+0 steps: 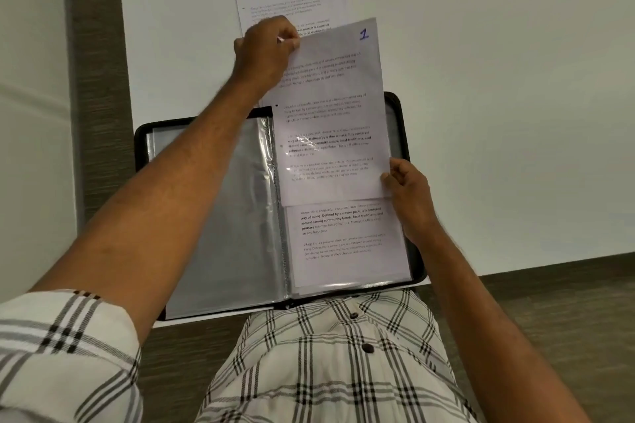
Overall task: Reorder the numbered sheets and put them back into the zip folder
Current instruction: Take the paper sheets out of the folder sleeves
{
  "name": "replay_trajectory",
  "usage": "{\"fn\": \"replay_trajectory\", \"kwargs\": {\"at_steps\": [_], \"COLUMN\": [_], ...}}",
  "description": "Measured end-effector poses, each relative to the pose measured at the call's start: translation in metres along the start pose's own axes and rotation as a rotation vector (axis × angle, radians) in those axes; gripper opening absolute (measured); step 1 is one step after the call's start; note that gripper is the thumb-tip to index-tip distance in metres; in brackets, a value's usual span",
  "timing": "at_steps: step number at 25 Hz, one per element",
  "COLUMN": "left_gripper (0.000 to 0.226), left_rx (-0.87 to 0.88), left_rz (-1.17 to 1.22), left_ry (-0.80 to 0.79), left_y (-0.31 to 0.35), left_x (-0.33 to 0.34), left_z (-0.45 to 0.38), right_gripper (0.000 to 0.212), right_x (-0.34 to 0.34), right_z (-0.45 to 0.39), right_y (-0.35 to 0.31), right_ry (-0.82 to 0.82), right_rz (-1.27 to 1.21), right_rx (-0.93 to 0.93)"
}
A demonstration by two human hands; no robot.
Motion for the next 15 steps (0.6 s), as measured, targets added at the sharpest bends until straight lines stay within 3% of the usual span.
{"fn": "replay_trajectory", "kwargs": {"at_steps": [5,9,11,15], "left_gripper": [0.007,0.039,0.036,0.011], "left_rx": [-0.092,-0.372,-0.444,-0.374], "left_rz": [0.392,0.653,0.673,0.432], "left_ry": [0.055,0.026,-0.043,-0.201], "left_y": [-0.012,-0.046,-0.057,-0.067], "left_x": [-0.005,0.004,0.009,0.019], "left_z": [-0.003,0.02,0.034,0.05], "right_gripper": [0.023,0.023,0.023,0.023], "right_x": [-0.001,-0.001,0.0,0.0], "right_z": [-0.004,-0.003,-0.005,-0.005], "right_y": [0.006,0.007,0.008,0.009], "right_ry": [0.026,0.035,0.039,0.05], "right_rz": [-0.025,-0.022,-0.021,-0.016], "right_rx": [0.037,0.022,0.021,0.017]}}
Point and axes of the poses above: each hand's wrist, its own z-axis away from the middle knuckle, its own x-axis out of the palm, y = z × x, the point moved 2 cm from there along -z, towards the middle knuckle, and after that the axes turned 2 degrees about -x, right-handed, at the moved point
